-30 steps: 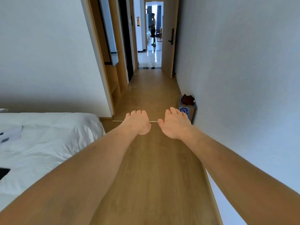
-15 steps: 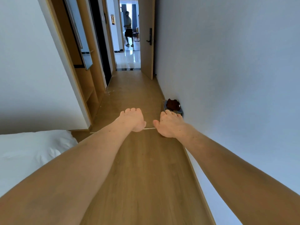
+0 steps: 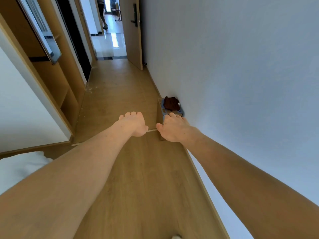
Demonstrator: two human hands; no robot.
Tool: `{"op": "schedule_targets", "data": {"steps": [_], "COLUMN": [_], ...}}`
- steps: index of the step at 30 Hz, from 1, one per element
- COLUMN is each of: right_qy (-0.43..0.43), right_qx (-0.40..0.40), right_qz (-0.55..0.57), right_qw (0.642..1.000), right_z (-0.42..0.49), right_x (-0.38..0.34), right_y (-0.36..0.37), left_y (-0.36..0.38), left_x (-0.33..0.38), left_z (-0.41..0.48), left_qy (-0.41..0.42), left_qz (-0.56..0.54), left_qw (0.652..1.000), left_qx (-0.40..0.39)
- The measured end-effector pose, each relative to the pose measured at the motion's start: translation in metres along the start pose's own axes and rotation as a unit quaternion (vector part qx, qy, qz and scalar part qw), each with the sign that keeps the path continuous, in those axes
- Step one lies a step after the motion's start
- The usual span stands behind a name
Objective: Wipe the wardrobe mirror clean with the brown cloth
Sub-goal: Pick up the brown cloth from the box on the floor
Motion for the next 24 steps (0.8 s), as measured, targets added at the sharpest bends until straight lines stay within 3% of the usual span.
{"op": "schedule_targets", "data": {"steps": [24], "right_qy": [0.011], "right_qx": [-0.021], "right_qz": [0.024], "right_qw": [0.999], "right_z": [0.359], "right_x": [0.096], "right_y": [-0.047], "left_y": [-0.078], "left_x": [0.027], "left_z": [0.341], "left_qy": [0.015], "left_qz": [0.004], "left_qw": [1.0], "left_qx": [-0.021]}}
Point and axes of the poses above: each hand's wrist, its own z-axis towards the middle knuckle, its own y-axis out of the palm, x = y × z, the point moved 1 cm from there along z, towards the middle knuckle, and after that the axes turned 11 degrees about y, right-handed, at the moved point
